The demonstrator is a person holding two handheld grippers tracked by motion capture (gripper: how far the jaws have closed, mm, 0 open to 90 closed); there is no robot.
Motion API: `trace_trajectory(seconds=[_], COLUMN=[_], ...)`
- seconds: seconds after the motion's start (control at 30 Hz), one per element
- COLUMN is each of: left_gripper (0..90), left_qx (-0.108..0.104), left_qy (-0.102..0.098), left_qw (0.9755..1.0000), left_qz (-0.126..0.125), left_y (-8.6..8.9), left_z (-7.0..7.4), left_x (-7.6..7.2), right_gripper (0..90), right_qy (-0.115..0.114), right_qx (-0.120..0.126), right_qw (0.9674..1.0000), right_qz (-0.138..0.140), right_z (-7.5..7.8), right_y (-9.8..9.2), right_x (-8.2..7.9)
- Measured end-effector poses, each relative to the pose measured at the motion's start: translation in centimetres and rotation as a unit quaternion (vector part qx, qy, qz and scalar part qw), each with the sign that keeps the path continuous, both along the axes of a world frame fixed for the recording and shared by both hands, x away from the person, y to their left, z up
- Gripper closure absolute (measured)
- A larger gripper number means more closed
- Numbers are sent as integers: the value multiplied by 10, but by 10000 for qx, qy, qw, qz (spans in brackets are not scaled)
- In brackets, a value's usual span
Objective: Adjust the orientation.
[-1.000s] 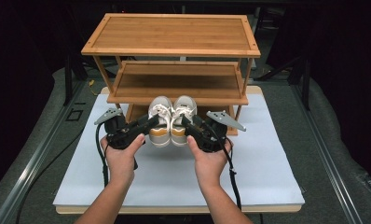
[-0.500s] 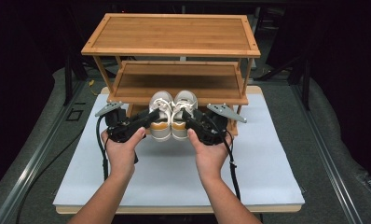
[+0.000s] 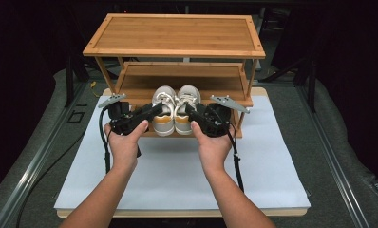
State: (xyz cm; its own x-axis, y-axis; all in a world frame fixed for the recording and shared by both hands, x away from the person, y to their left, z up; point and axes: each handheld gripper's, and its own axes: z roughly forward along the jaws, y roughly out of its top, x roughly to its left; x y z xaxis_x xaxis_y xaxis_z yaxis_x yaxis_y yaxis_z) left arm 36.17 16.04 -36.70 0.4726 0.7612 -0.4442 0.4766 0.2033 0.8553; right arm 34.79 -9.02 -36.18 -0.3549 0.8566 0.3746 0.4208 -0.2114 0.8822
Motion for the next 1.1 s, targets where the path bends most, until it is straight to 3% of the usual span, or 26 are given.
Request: trace_trajectory(seconds=[0.4,0.77,1.1], left_gripper=[545,545,545], left_qx=[-46,34,103], left_qy=[20,30,143], left_qw=[10000,10000,9998], left_qz=[-32,-31,-77], left_y=[1,-2,-5], left_z=[7,15,13], left_x=[23,40,61], right_gripper=[564,564,564], right_qy=[6,-3,100], right_qx=[1,86,62], right_qw=[10000,10000,9999], right_qz=[20,-11,-43], right_z=[6,11,9], right_y=[0,-2,-5], right_x=[22,38,58])
